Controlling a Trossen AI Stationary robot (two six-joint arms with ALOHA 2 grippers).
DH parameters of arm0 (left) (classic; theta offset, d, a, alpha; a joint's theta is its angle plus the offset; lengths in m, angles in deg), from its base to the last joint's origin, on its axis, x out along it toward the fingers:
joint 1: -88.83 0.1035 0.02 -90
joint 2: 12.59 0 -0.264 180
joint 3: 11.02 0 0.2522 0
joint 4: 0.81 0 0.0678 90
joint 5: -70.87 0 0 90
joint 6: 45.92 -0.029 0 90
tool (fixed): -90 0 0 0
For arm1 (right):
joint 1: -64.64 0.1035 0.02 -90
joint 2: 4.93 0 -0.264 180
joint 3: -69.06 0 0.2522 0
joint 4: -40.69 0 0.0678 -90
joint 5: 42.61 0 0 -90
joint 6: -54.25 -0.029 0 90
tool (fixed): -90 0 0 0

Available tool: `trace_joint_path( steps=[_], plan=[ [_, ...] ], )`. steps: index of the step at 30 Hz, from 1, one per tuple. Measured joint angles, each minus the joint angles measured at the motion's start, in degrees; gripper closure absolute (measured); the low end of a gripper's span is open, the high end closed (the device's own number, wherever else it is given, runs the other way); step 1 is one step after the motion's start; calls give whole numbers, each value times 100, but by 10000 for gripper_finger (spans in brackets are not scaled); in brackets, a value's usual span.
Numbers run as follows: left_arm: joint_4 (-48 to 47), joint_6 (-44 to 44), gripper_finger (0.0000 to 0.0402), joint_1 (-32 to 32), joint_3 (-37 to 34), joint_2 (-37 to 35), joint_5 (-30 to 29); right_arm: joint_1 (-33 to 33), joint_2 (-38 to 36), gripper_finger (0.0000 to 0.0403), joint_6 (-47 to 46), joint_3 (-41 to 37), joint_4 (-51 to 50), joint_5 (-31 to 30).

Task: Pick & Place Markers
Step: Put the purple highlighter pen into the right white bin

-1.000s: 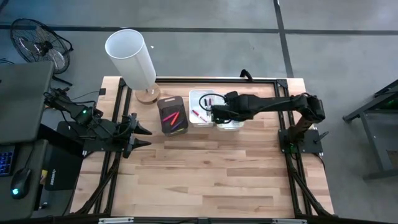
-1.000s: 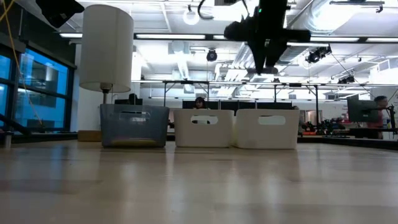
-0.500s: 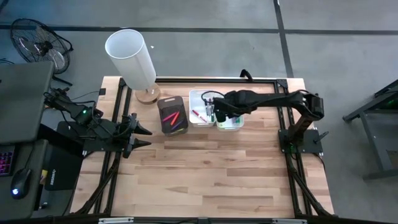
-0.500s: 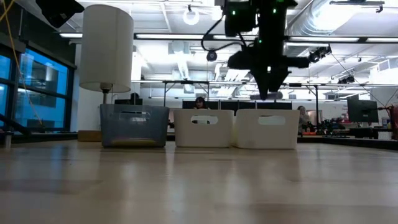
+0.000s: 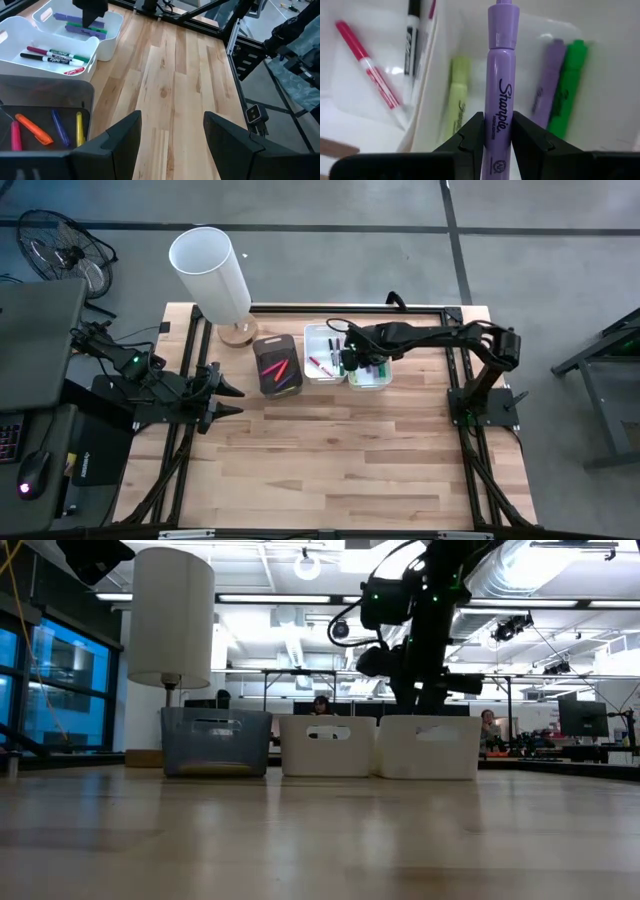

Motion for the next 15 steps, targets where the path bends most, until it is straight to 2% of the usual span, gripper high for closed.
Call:
trace_joint_path(
  steps=[3, 15],
  plan=[
    [0, 2, 190, 0, 0, 0, 0, -68, 0, 325, -69, -105, 259, 72],
    [0, 37, 190, 0, 0, 1, -17, -64, 0, 325, -136, -133, 277, 114]
  ],
)
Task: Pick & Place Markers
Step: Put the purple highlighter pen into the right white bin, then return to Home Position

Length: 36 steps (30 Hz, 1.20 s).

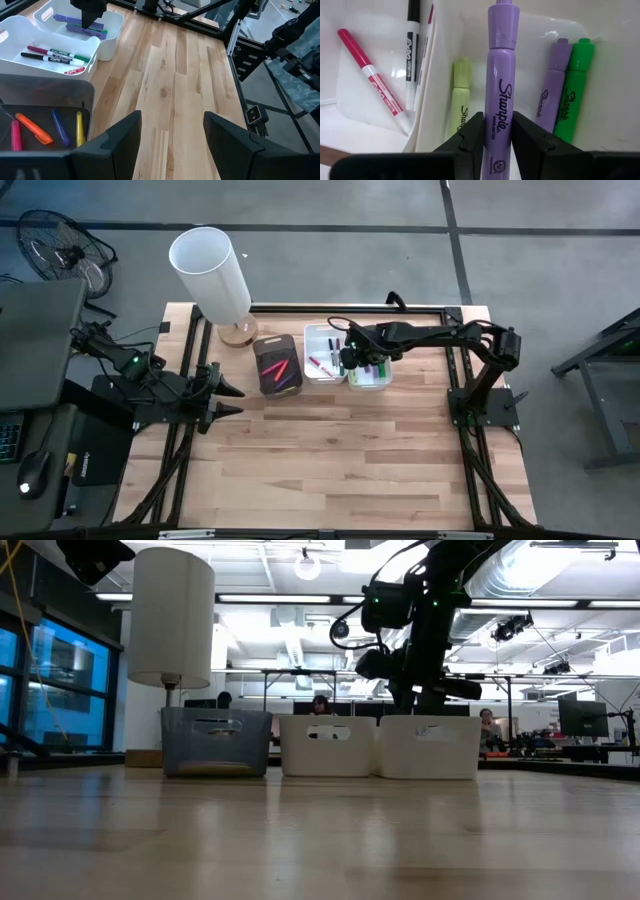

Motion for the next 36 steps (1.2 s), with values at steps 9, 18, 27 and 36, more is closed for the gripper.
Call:
trace_joint_path(
  steps=[9, 18, 27, 36],
  plan=[
    [0, -4, 190, 0, 0, -2, -3, -2, 0, 318, 2, 0, -32, 110],
    [-14, -17, 190, 0, 0, 0, -3, 0, 0, 288, 2, 0, -74, 145],
    [-91, -48, 190, 1, 0, -182, -24, 4, -80, 285, 442, 13, -77, 383],
    [-437, -63, 190, 1, 0, -701, -403, 508, -908, 285, 1297, 22, -70, -220]
  ],
)
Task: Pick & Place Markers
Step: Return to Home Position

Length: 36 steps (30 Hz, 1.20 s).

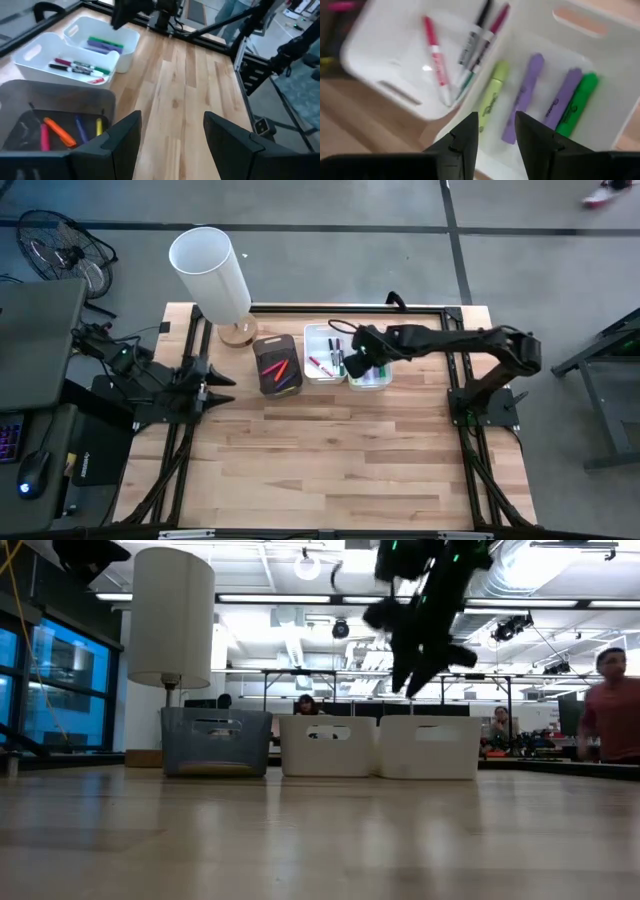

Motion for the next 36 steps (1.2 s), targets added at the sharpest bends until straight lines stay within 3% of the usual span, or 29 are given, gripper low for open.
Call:
trace_joint_path(
  steps=[5, 10, 13, 18, 24, 30, 36],
  plan=[
    [-210, -33, 190, 1, 0, -195, -152, 558, -596, 285, 79, -155, 59, -580],
    [-255, -35, 190, 1, -138, -302, -391, 1221, -1384, 285, -678, -1113, 736, -1232],
    [147, -18, 190, 1, -520, -460, -418, 1599, -1897, 285, -1224, -1895, 1482, -1356],
    [1428, -219, 190, 0, -1398, -736, 27, 2090, -2545, 286, -1590, -2891, 2924, -1589],
    [2747, -591, 190, 1, -2328, -1178, 72, 2509, -3168, 286, -1040, -3832, 5080, -2142],
    [2929, -530, 190, 6, -2700, -1856, -63, 2838, -3753, 286, -367, -4617, 6496, -2960],
    [3030, -575, 190, 6, -2929, -2500, -125, 2853, -4266, 286, 354, -5312, 7900, -3078]
  ],
)
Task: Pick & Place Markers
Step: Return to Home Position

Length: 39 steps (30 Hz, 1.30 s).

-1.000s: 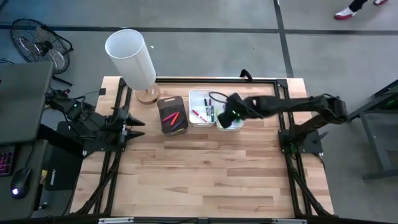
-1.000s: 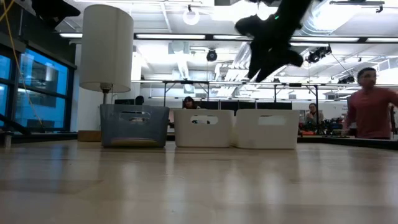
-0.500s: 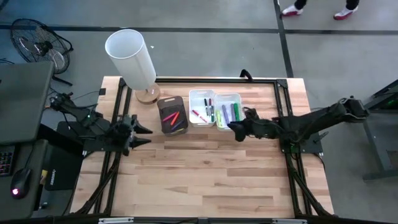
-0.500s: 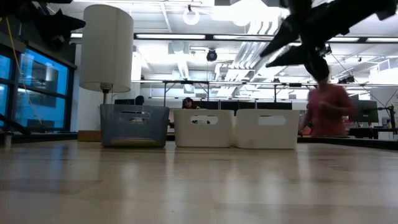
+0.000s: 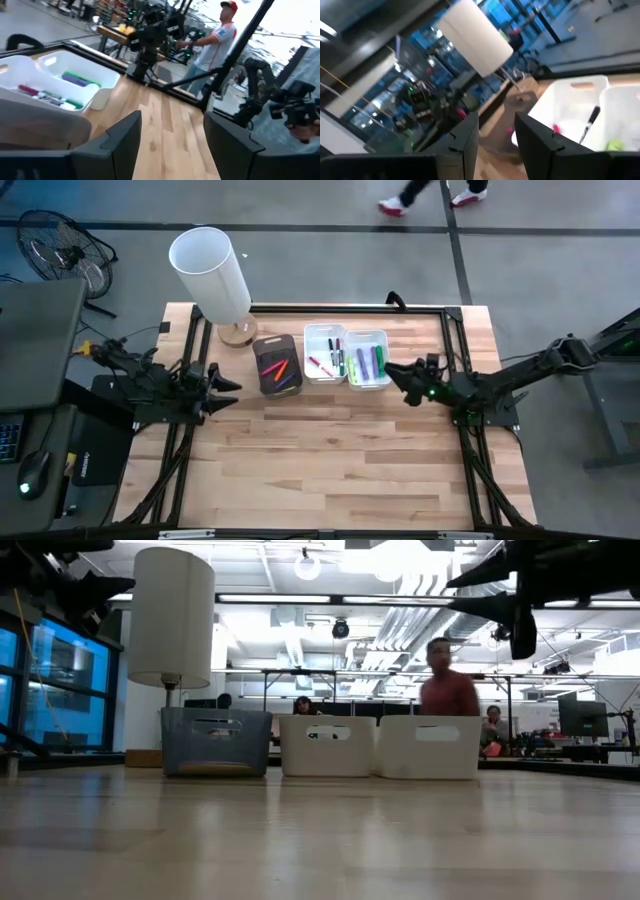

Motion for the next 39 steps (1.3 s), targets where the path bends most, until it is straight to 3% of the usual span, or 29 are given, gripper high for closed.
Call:
trace_joint_path(
  steps=[4, 14, 23, 25, 32, 39],
  plan=[
    [-24, 2, 190, 0, -85, -64, -317, -109, -433, 286, 292, -453, 565, 64],
    [-28, 148, 190, 0, -125, -66, -806, -415, -1886, 286, 562, -1308, 635, 444],
    [1525, 315, 190, 55, -1117, -64, -1085, -533, -3032, 286, 821, -1361, -392, 684],
    [1983, 375, 190, 216, -1252, -50, -911, -541, -3247, 286, 872, -1356, -556, 705],
    [1933, 455, 190, 1243, -1258, -25, -106, -539, -3861, 286, 1137, -1354, -1363, 734],
    [1376, 501, 190, 2530, -1265, -16, 1344, -539, -4032, 286, 1632, -1354, -2027, 787]
  ],
)
